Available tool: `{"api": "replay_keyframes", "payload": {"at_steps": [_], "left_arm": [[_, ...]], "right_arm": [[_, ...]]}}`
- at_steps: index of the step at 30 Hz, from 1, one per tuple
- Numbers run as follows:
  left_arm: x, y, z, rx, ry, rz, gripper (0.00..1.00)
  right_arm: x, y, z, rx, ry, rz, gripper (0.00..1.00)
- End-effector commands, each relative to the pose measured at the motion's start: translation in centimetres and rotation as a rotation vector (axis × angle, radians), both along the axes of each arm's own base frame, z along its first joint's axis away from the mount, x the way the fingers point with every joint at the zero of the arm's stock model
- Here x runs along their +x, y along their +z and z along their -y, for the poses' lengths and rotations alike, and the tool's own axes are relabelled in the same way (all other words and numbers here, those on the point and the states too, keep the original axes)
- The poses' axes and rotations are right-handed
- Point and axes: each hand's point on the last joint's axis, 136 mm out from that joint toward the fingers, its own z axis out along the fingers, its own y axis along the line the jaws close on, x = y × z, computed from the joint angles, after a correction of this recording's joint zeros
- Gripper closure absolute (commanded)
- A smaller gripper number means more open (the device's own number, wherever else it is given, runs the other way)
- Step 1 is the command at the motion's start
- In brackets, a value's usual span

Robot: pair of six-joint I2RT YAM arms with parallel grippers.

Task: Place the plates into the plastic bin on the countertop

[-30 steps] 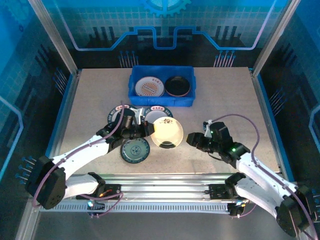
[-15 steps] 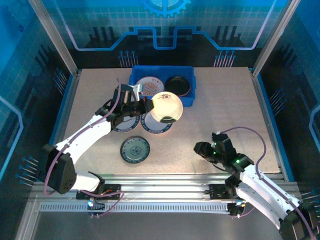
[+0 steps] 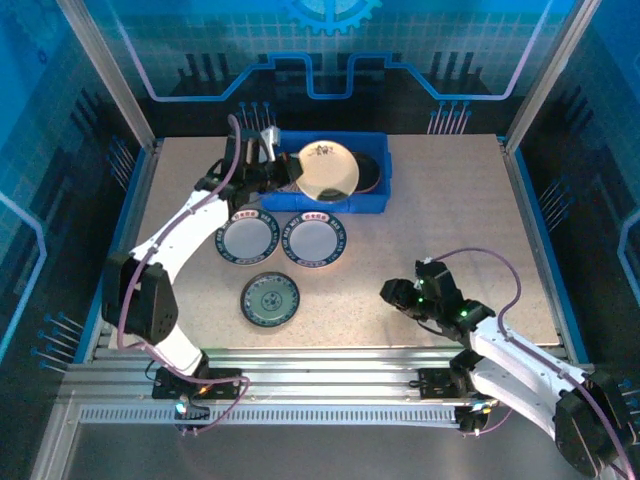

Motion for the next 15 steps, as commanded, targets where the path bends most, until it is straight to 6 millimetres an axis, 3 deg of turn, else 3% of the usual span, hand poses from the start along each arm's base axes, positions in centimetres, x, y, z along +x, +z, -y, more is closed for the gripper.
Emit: {"api": "replay_keyframes", "payload": {"at_steps": [1, 9, 15], "left_arm": [[2.7, 3.4, -0.6, -0.011, 0.0, 0.091, 1.0], [9.7, 2.2, 0.6, -0.109, 0.001, 0.065, 1.0], [13.9, -1.3, 2.1, -0.212, 0.01, 0.004, 1.0]], "right_arm": [[1.3, 1.5, -0.5, 0.006, 0.0, 0.065, 0.52], [2.5, 2.2, -0.6, -0.012, -0.006, 0.071, 0.52], [3.5, 2.5, -1.3, -0.014, 0.011, 0.054, 0.52]]}}
